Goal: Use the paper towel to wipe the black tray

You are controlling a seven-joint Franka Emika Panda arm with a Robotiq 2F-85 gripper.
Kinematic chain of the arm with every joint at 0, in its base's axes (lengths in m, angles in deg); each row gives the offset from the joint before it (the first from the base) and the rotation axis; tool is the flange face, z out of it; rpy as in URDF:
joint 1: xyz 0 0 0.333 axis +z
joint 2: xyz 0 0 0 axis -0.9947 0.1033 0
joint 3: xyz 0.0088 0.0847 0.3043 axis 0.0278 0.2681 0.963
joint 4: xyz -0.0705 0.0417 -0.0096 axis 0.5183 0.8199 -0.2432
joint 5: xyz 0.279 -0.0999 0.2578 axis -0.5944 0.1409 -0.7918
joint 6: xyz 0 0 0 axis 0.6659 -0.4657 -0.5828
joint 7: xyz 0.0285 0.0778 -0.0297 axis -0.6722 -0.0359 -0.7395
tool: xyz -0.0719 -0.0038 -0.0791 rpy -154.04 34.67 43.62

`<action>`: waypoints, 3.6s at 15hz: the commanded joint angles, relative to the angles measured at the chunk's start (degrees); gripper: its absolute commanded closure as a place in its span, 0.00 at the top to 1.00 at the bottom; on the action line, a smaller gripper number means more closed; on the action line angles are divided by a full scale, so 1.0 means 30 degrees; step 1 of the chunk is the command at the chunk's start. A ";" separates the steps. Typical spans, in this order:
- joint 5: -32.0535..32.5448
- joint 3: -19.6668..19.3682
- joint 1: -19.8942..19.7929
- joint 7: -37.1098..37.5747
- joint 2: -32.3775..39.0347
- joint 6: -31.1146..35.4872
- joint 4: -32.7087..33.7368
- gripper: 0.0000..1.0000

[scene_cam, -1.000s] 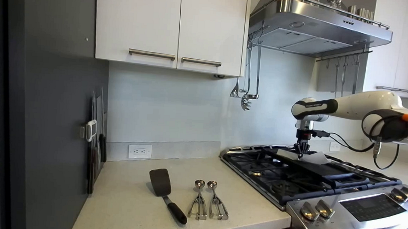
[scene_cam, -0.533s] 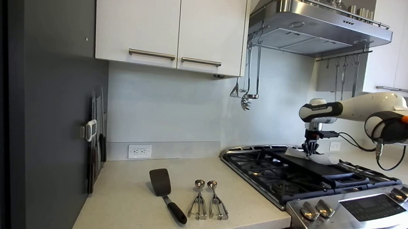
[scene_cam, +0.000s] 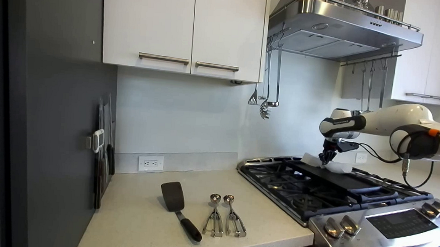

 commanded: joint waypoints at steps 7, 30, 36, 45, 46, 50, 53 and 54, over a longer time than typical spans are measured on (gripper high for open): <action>-0.0516 0.2332 0.0563 -0.2770 0.1186 -0.0451 0.1051 0.00; 0.1132 0.2097 0.0495 -0.2150 -0.0956 -1.2163 -0.0992 0.00; 0.0967 0.0912 -0.0367 -0.1526 -0.1493 -1.1288 -0.1527 0.00; 0.0196 0.0341 -0.1841 -0.0725 -0.1121 -0.6004 -0.1224 0.00; -0.0038 0.0476 -0.1783 -0.0855 -0.1022 -0.5669 -0.1133 0.00; -0.0200 0.0865 -0.1416 -0.1108 -0.0536 -0.3753 -0.0869 0.00; -0.0188 0.1214 -0.1100 -0.1518 -0.0471 -0.3247 -0.0982 0.00; -0.0271 0.1404 -0.1029 -0.1758 -0.0478 -0.3327 -0.1025 0.00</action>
